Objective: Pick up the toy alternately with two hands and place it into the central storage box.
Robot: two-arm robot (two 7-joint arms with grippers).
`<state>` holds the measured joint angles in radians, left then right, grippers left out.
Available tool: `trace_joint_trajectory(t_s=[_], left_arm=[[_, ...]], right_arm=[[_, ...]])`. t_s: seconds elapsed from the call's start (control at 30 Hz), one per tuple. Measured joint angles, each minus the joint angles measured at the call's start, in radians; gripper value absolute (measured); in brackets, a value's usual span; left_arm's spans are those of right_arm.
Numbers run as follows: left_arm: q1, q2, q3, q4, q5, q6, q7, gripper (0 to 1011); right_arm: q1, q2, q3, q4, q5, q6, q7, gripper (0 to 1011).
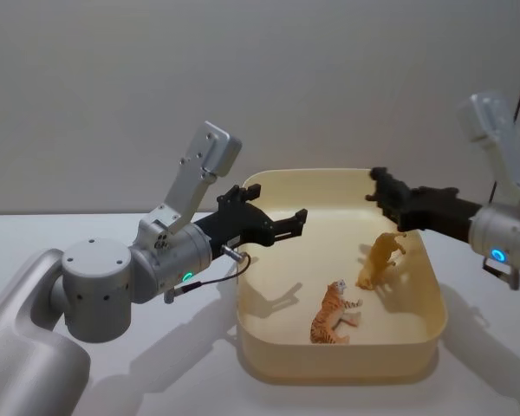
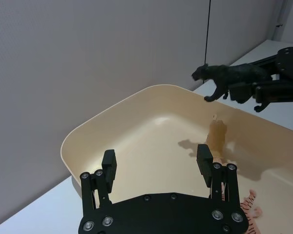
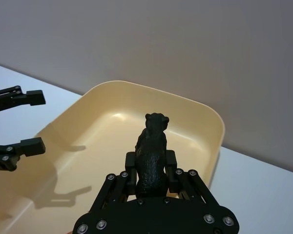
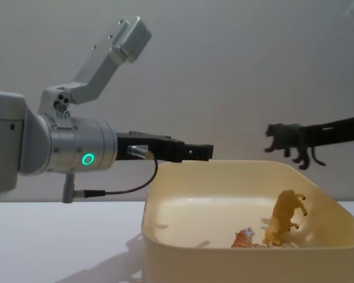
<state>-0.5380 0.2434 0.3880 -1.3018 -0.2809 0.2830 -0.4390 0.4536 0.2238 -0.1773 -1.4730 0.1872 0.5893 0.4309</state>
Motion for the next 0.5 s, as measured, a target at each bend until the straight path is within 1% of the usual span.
trace_joint_trajectory(t_s=[0.07,0.1,0.13,0.2,0.23,0.27,0.3,0.33,0.4,0.43,0.5], left_arm=[[0.0,0.0,0.0,0.0,0.0,0.0,0.0,1001],[0.0,0.0,0.0,0.0,0.0,0.0,0.0,1001],[0.0,0.0,0.0,0.0,0.0,0.0,0.0,1001],[0.0,0.0,0.0,0.0,0.0,0.0,0.0,1001],[0.0,0.0,0.0,0.0,0.0,0.0,0.0,1001],[0.0,0.0,0.0,0.0,0.0,0.0,0.0,1001],[0.0,0.0,0.0,0.0,0.0,0.0,0.0,1001],[0.0,0.0,0.0,0.0,0.0,0.0,0.0,1001],[0.0,0.0,0.0,0.0,0.0,0.0,0.0,1001],[0.0,0.0,0.0,0.0,0.0,0.0,0.0,1001],[0.0,0.0,0.0,0.0,0.0,0.0,0.0,1001]], right_arm=[[0.032,-0.015,-0.014,0.037,-0.007,0.011,0.029,335],[0.032,-0.015,-0.014,0.037,-0.007,0.011,0.029,343],[0.044,-0.02,-0.019,0.052,-0.01,0.015,0.041,396],[0.059,-0.027,-0.025,0.069,-0.013,0.021,0.055,460],[0.059,-0.027,-0.025,0.069,-0.013,0.021,0.055,460],[0.068,-0.032,-0.029,0.08,-0.015,0.024,0.064,520],[0.073,-0.033,-0.031,0.085,-0.016,0.026,0.068,536],[0.077,-0.035,-0.033,0.09,-0.017,0.028,0.072,591],[0.087,-0.04,-0.037,0.102,-0.02,0.031,0.081,662],[0.093,-0.043,-0.04,0.109,-0.021,0.033,0.087,662],[0.098,-0.045,-0.042,0.115,-0.023,0.035,0.093,735]])
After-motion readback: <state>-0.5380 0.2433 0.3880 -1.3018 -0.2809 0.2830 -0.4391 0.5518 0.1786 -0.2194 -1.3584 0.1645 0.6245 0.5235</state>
